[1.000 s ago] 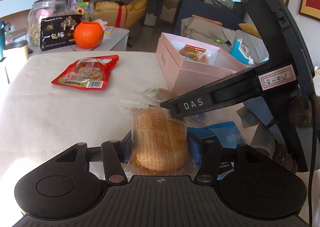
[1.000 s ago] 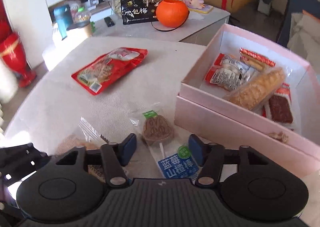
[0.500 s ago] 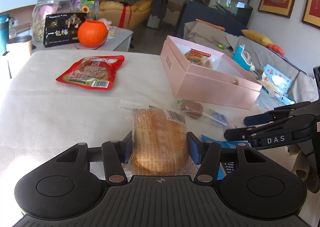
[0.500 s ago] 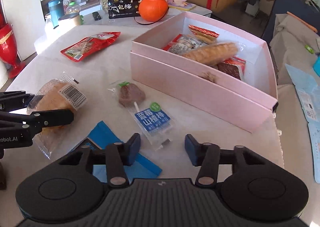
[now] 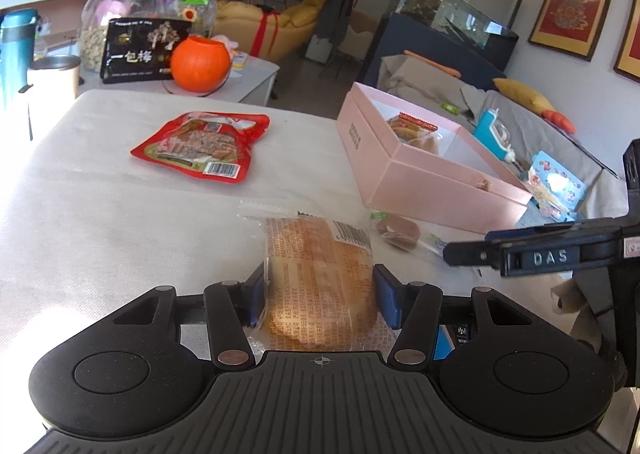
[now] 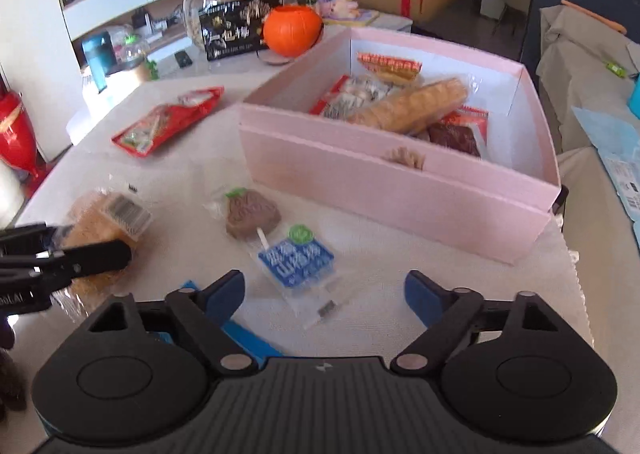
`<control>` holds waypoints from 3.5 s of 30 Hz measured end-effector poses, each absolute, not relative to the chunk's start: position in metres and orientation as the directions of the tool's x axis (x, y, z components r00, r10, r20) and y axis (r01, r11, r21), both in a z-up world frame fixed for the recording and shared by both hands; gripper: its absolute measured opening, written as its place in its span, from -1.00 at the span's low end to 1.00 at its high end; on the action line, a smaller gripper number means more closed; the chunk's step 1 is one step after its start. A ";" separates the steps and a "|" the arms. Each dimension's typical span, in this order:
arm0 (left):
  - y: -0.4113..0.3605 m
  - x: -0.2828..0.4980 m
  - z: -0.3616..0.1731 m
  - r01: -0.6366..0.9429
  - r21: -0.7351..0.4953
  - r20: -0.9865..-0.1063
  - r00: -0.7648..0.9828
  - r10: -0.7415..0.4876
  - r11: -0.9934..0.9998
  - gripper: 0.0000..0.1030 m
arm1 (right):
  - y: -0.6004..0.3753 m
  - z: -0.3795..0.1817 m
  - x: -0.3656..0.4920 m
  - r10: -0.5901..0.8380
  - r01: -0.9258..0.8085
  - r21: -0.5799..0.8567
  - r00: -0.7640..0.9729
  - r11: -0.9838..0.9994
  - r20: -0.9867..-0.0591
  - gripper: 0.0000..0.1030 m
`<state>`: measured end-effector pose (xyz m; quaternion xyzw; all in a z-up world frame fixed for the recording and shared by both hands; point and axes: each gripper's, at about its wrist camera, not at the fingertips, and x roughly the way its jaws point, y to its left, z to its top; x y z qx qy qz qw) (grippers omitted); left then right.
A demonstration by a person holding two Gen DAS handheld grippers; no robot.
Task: Organize snacks
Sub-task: 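Grasp the blueberry hawthorn lollipop packet with the right gripper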
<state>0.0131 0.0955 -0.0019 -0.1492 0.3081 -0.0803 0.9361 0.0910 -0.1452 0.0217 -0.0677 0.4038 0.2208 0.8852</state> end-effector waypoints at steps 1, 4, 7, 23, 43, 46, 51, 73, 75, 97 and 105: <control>0.095 0.013 -0.002 0.059 -0.326 -0.554 0.797 -0.241 0.943 0.14 | -0.144 0.025 0.094 0.328 -0.429 0.054 0.598 0.902 -0.731 0.38; 0.095 0.013 -0.002 0.059 -0.325 -0.555 0.796 -0.241 0.944 0.14 | -0.141 0.023 0.111 0.290 -0.374 0.054 0.609 0.926 -0.738 -0.29; 0.095 0.013 -0.002 0.059 -0.321 -0.555 0.797 -0.238 0.945 0.14 | -0.139 0.016 0.119 0.242 -0.320 0.039 0.624 0.947 -0.743 -0.31; 0.092 0.012 -0.002 0.059 -0.302 -0.559 0.797 -0.227 0.951 0.14 | -0.091 0.028 0.108 0.432 -0.424 0.219 0.509 0.879 -0.744 0.02; 0.092 0.013 0.013 0.067 -0.184 -0.643 0.746 -0.171 0.981 0.15 | -0.145 0.019 0.082 0.280 -0.442 -0.006 0.579 0.897 -0.766 -0.16; 0.084 0.016 0.018 0.090 -0.081 -0.687 0.716 -0.121 0.993 0.19 | -0.149 0.013 0.076 0.279 -0.430 -0.021 0.623 0.903 -0.731 0.08; 0.071 0.026 0.020 0.126 0.064 -0.738 0.673 -0.038 0.990 0.25 | -0.155 0.003 0.072 0.301 -0.398 0.006 0.683 0.917 -0.666 0.27; 0.063 0.039 0.029 0.197 0.048 -0.799 0.596 -0.081 0.979 0.18 | -0.167 0.001 0.071 0.354 -0.399 0.081 0.680 0.913 -0.642 0.28; 0.060 0.034 0.034 0.213 0.045 -0.789 0.607 -0.096 0.976 0.12 | -0.167 0.001 0.071 0.352 -0.399 0.078 0.680 0.914 -0.643 0.28; 0.027 -0.009 0.073 0.372 -0.173 -0.679 0.625 -0.384 0.912 0.08 | -0.201 0.061 0.011 0.322 -0.489 -0.022 0.606 0.872 -0.727 -0.33; 0.030 0.016 0.097 0.364 -0.262 -0.619 0.647 -0.445 0.894 0.08 | -0.218 0.075 0.011 0.324 -0.456 0.005 0.625 0.890 -0.710 -0.33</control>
